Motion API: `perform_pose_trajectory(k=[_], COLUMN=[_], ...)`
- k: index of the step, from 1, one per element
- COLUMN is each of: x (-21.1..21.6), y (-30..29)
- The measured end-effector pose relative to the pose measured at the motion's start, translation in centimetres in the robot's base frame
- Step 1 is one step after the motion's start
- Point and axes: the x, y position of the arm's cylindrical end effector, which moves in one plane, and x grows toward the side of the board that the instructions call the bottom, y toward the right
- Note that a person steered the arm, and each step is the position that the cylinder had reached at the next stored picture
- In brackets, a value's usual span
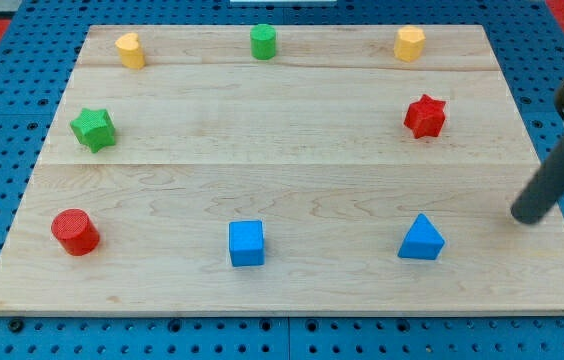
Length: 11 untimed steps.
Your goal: Move the red star top to the blue cube
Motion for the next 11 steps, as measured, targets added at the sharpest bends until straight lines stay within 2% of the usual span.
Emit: perform_pose_trajectory(k=[2,3,4,5,6,7,8,9,10,11], x=[-9.9,-13.4,-14.5,-13.2,-11.6,-8.7,-10.1,-6.8,-6.8,-6.2], y=[1.0,0.8,-3.8,-8.7,-16.3,-17.3,-12.0,-14.4,-23.6,-28.3])
